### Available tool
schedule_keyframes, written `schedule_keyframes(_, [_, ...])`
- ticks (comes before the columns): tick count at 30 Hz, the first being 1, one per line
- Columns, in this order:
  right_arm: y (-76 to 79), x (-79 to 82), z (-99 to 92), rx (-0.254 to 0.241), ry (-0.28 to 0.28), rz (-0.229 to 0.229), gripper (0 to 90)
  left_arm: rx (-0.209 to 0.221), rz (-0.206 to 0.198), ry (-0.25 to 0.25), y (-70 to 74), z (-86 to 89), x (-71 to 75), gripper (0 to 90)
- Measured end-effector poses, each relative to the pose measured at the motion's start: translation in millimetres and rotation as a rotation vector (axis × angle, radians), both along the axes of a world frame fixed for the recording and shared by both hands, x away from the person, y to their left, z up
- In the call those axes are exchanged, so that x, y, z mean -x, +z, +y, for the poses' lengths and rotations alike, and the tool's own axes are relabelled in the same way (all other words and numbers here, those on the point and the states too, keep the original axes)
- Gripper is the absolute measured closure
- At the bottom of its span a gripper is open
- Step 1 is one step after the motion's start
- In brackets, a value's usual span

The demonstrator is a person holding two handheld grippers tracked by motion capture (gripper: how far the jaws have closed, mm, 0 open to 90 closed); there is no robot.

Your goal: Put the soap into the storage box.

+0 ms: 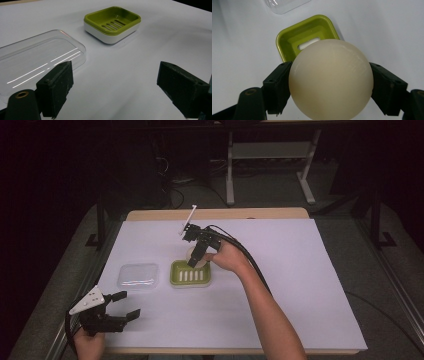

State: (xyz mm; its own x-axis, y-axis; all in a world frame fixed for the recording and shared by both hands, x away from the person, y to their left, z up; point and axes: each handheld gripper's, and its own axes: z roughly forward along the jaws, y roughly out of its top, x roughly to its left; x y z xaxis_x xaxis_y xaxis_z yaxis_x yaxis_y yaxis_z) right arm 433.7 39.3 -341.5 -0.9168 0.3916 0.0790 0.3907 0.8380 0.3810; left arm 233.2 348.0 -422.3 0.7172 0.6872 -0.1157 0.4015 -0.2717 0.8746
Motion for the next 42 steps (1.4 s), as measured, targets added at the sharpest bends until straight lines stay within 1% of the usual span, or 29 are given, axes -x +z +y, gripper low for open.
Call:
schedule_keyframes(7, [-2.7,-0.3,5.3,0.005,0.009,-0.002,23.8,-0.005,0.000,0.000,0.4,-0.4,0.7,12.8])
schedule_keyframes(9, [-3.9,-0.1,6.9,0.005,0.006,-0.001,23.8,-0.015,-0.003,-0.005,0.5,-0.4,0.5,12.8])
schedule_keyframes(11, [-5.1,-0.1,8.5,0.009,0.011,0.001,23.8,-0.006,0.000,-0.002,0.2,-0.7,0.6,12.8])
schedule_keyframes(21, [-10.0,-0.6,14.5,0.014,0.016,0.001,23.8,-0.006,0.000,0.000,0.4,-0.2,0.8,12.8])
schedule_keyframes(22, [-10.3,-0.6,14.9,0.014,0.013,0.000,23.8,0.001,0.002,0.002,0.3,-0.7,1.0,12.8])
schedule_keyframes(31, [-13.5,-0.2,19.4,0.017,0.019,-0.007,23.8,0.001,0.001,0.002,0.3,-0.7,1.1,12.8])
schedule_keyframes(37, [-15.7,-0.1,22.3,0.020,0.027,-0.008,23.8,0.001,0.001,0.002,0.4,-0.5,1.3,12.8])
schedule_keyframes(40, [-17.0,0.2,23.7,0.026,0.030,0.002,23.7,-0.001,0.002,0.001,0.4,-0.4,1.2,12.8])
schedule_keyframes(42, [-17.8,0.0,24.0,0.027,0.031,-0.002,23.7,0.001,0.001,0.001,0.3,-0.5,1.2,12.8])
